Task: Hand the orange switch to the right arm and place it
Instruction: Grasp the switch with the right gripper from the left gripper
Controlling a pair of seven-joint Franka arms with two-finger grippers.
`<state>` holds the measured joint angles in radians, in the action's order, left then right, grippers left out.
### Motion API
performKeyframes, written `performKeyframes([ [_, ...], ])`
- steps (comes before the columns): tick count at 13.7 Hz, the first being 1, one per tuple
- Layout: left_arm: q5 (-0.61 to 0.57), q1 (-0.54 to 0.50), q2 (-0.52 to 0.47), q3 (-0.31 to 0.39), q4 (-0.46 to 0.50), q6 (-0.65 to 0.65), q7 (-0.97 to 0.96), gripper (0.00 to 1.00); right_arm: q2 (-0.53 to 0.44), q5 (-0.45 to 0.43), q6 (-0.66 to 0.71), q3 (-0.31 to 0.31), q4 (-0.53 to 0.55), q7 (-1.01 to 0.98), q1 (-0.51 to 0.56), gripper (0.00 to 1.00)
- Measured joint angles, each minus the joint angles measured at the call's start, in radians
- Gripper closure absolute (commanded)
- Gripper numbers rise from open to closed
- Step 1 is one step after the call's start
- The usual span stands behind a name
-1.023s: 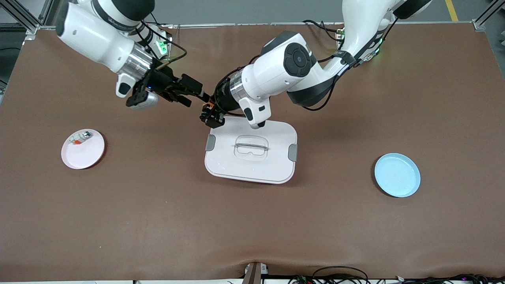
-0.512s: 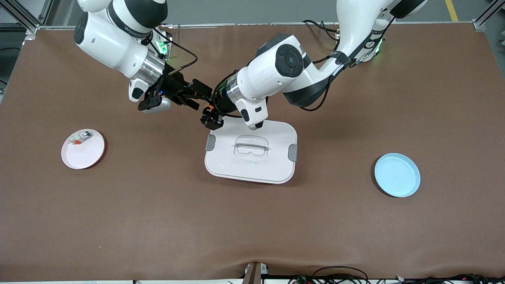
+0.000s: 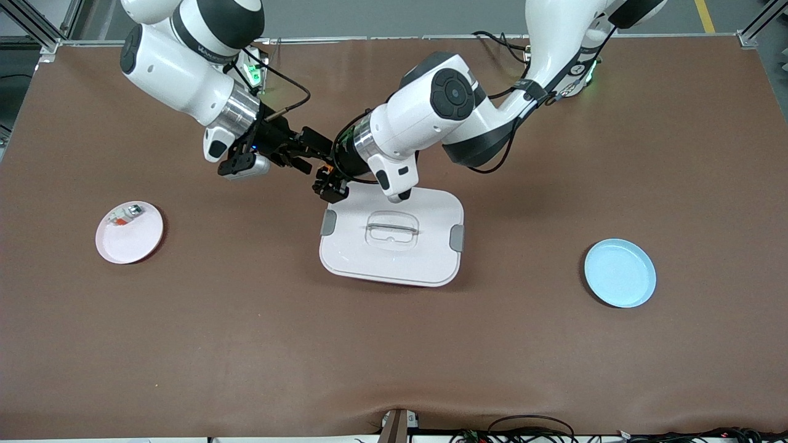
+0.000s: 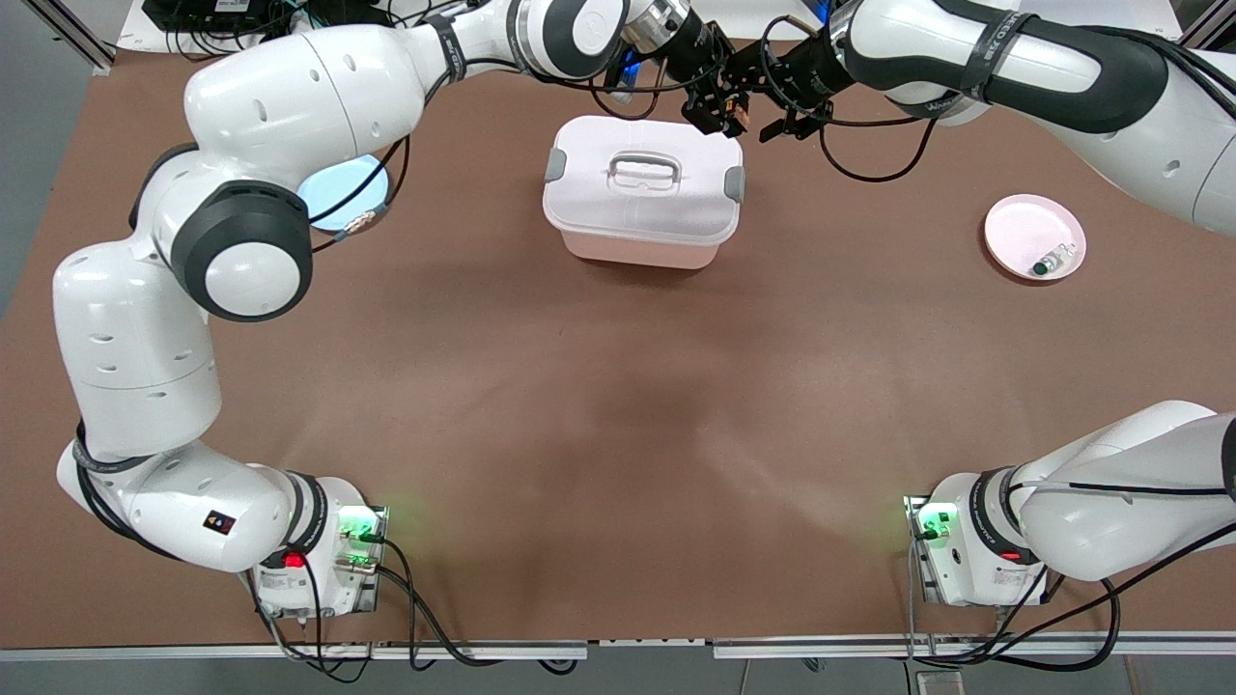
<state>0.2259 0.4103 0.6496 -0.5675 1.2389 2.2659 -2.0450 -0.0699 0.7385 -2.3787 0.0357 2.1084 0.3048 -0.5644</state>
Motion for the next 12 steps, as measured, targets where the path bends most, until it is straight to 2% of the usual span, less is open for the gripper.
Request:
performKeyframes([
  [4,0.000,0.000,0.000,0.000,0.000,0.000,0.000,1.00,0.003,0.000,-0.001,0.000,0.000,-0.005,0.000,0.06],
  [7,0.000,0.000,0.000,0.000,0.000,0.000,0.000,1.00,0.003,0.000,-0.002,0.000,0.000,-0.009,0.000,0.38],
  [9,0.000,0.000,0.000,0.000,0.000,0.000,0.000,1.00,0.003,0.000,-0.002,0.000,0.000,-0.032,-0.001,0.40],
  [10,0.000,0.000,0.000,0.000,0.000,0.000,0.000,1.00,0.003,0.000,-0.002,0.000,0.001,-0.042,-0.001,0.48],
  [11,0.000,0.000,0.000,0.000,0.000,0.000,0.000,1.00,0.003,0.000,-0.002,0.000,0.001,-0.045,-0.001,0.59],
  [12,0.000,0.001,0.001,0.000,0.000,0.000,0.000,1.00,0.003,0.002,-0.003,0.000,-0.001,-0.047,-0.002,0.76],
])
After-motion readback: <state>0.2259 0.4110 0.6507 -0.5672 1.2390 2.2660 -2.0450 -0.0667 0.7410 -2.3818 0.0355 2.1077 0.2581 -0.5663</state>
